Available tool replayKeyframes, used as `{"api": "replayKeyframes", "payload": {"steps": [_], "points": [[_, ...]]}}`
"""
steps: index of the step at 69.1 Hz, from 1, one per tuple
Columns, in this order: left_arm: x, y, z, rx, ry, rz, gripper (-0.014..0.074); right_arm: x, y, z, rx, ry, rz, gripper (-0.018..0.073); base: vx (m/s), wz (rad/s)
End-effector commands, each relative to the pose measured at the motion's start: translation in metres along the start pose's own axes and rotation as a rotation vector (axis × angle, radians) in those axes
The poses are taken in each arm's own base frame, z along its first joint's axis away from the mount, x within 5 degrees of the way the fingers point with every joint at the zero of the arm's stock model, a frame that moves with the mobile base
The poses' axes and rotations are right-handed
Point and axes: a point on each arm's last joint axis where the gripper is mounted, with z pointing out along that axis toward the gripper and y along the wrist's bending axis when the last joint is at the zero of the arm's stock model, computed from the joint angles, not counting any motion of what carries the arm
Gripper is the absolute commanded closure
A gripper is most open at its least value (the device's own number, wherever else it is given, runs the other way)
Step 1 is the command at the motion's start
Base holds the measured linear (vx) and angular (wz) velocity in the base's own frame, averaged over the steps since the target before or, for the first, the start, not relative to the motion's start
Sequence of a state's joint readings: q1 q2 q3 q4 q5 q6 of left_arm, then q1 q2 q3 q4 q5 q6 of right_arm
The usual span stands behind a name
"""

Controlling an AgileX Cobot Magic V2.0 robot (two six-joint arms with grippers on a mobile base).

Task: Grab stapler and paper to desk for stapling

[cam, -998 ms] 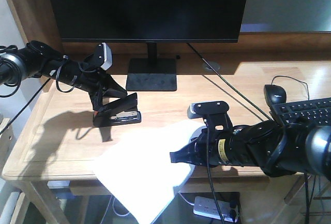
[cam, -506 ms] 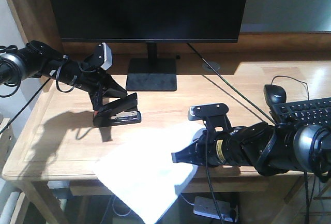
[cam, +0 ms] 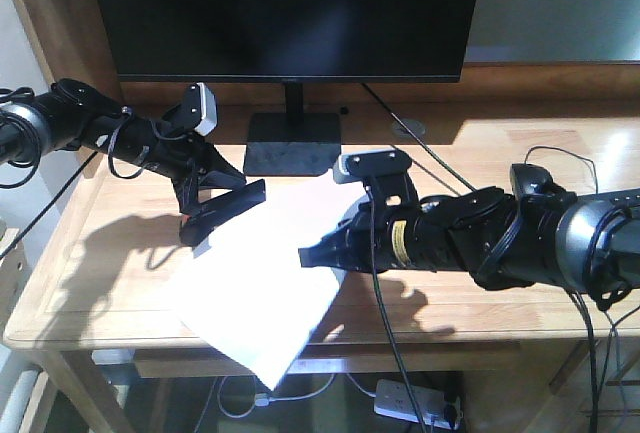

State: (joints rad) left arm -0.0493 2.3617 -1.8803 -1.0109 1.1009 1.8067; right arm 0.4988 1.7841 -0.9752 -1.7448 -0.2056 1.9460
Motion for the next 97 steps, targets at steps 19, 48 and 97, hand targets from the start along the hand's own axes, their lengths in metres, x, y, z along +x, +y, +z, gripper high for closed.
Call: {"api": "replayKeyframes", "payload": {"steps": [19, 48, 97], "points": [[-0.037, 0.001, -0.023, -0.049, -0.083, 0.035, 0.0603, -0.017, 0.014, -0.019, -0.085, -0.043, -0.053, 0.0562, 0.0, 0.0], [-0.037, 0.001, -0.023, -0.049, -0.083, 0.035, 0.0603, 0.005, -0.007, 0.018, 0.028, 0.039, 0.009, 0.0562, 0.0, 0.0], [-0.037, 0.001, -0.023, -0.049, -0.083, 0.035, 0.0603, 0.013, -0.011, 0.028, 0.034, 0.068, 0.09, 0.0562, 0.0, 0.0]]}}
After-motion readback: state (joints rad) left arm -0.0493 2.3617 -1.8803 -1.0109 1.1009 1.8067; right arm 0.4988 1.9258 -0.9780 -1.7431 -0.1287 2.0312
